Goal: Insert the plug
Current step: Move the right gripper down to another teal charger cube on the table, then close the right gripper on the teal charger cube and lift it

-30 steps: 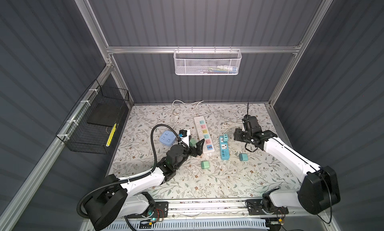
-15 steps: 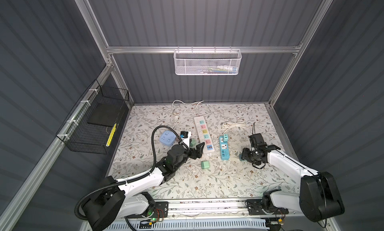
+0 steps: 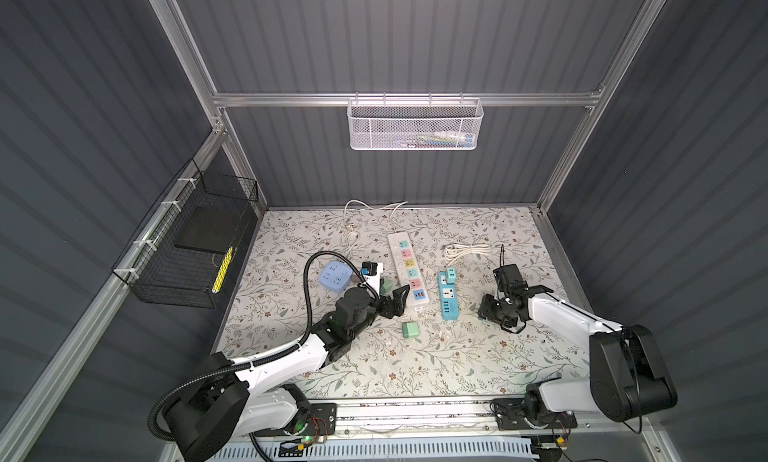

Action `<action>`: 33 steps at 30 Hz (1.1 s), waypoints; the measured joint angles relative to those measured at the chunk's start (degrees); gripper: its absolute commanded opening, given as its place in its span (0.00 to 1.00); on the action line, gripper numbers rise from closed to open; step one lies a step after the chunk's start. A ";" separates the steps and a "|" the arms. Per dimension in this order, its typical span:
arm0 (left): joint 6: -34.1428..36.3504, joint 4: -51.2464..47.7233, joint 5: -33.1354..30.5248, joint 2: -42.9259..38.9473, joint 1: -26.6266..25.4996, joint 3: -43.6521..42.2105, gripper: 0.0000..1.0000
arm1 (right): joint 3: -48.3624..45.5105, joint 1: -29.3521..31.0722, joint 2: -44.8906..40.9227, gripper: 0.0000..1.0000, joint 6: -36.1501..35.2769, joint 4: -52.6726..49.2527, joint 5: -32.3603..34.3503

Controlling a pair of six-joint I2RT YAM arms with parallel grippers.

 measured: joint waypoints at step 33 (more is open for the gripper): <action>0.09 -22.25 -10.91 -3.39 0.00 6.64 0.89 | 5.81 37.92 0.09 0.40 0.85 -4.35 5.49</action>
